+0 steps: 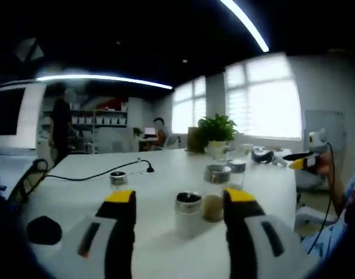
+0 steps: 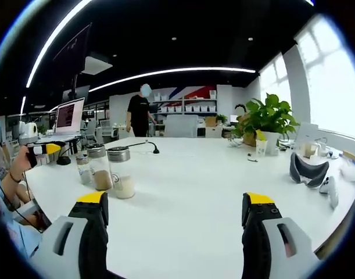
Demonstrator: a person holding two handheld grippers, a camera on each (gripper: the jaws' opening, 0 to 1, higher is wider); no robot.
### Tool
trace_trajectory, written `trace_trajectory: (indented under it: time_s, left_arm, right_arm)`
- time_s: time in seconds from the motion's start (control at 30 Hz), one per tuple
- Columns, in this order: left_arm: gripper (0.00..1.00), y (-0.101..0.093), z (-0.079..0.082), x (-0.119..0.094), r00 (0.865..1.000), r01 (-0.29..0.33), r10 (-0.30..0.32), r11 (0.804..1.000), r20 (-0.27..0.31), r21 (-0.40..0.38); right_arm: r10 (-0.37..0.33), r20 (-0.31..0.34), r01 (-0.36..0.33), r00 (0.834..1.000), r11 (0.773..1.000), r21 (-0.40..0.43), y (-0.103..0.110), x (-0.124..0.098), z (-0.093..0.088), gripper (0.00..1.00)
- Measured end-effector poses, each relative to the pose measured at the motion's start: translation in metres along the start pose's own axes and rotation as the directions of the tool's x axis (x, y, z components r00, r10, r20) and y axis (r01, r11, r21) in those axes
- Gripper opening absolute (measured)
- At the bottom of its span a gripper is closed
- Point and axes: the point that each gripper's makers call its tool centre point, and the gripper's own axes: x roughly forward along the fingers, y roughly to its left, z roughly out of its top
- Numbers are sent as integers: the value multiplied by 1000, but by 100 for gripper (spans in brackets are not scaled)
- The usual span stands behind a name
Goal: Rotate the seasoning bottle until the label or dispensing opening points toward the visible target arrow and the bottle remains upright within the marked orientation range
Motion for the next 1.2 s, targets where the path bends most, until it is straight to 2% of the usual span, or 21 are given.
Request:
trace_trajectory:
  time_s: [0.2, 0.27, 0.43, 0.63, 0.73, 0.83, 1.2]
  left_arm:
    - [73, -3, -2, -17, 1000, 3, -3, 1000, -18, 9]
    - [72, -1, 3, -24, 1000, -18, 18, 1000, 4, 11]
    - [82, 0, 8, -37, 1000, -24, 24, 999, 1, 31]
    - [88, 10, 18, -51, 997, -71, 70, 997, 34, 32]
    - [98, 17, 20, -55, 994, -105, 104, 994, 31, 23]
    - [100, 20, 23, -59, 991, -129, 127, 991, 40, 47]
    - [100, 20, 31, -59, 991, -120, 117, 992, 64, 45]
  right_arm:
    - [19, 1, -19, 1000, 1000, 2, 4, 1, 0, 99]
    - [20, 2, -20, 1000, 1000, 1, 4, 1, 0, 99]
    - [18, 10, -18, 1000, 1000, 1, 3, -1, 2, 99]
    - [18, 7, -18, 1000, 1000, 3, 4, -1, 1, 99]
    - [18, 8, -18, 1000, 1000, 2, 5, -2, 2, 99]
    - [20, 11, -20, 1000, 1000, 7, 6, -1, 2, 99]
    - [27, 3, -27, 1000, 1000, 8, 7, -1, -1, 99]
